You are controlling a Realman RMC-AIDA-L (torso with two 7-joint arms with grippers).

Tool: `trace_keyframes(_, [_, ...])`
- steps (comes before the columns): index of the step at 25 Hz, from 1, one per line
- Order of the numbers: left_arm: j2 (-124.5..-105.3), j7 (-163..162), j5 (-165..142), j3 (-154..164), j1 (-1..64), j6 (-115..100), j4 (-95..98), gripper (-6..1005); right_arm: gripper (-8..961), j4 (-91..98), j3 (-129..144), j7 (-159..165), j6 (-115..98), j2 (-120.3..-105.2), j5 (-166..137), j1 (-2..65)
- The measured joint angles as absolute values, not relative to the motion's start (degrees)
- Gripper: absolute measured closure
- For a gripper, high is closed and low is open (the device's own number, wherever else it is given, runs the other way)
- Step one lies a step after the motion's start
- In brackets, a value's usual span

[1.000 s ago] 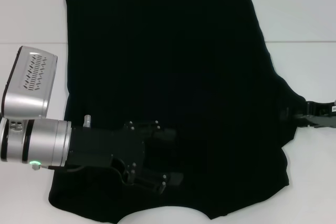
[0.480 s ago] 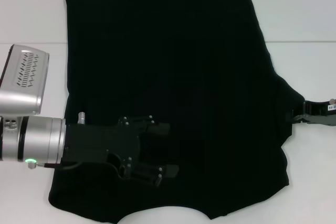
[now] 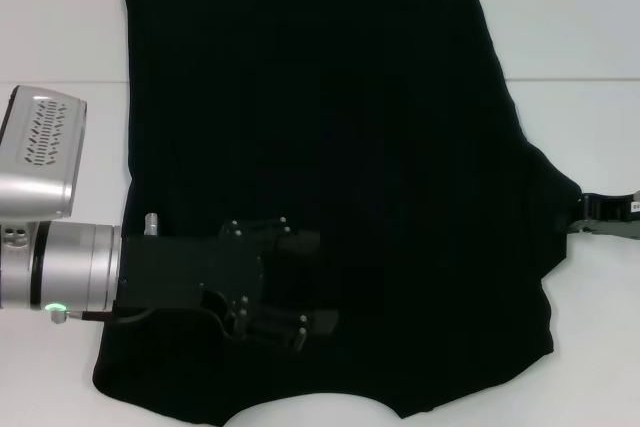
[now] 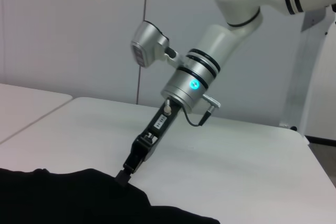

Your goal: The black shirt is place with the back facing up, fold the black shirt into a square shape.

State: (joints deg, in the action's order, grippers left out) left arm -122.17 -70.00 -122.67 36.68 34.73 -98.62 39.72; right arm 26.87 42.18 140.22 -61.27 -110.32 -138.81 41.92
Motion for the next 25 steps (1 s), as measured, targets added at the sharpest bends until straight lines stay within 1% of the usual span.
trace_keyframes(9, [-122.51, -70.8, -121.9, 36.2, 33.9, -99.2, 39.7, 50, 949, 32.5, 36.1, 136.3, -64.0, -109.77, -136.8, 36.9])
trace_keyframes(14, [-122.81, -70.8, -121.7, 36.1, 33.2, -99.2, 39.7, 49, 949, 35.1, 33.7, 135.0, -65.4, -109.78, -136.3, 34.8])
trace_keyframes(25, [-122.96, -70.9, -121.6, 36.1, 33.0, -99.4, 39.5, 49, 950, 35.5, 32.7, 133.5, -66.1, -109.76, -136.3, 33.6])
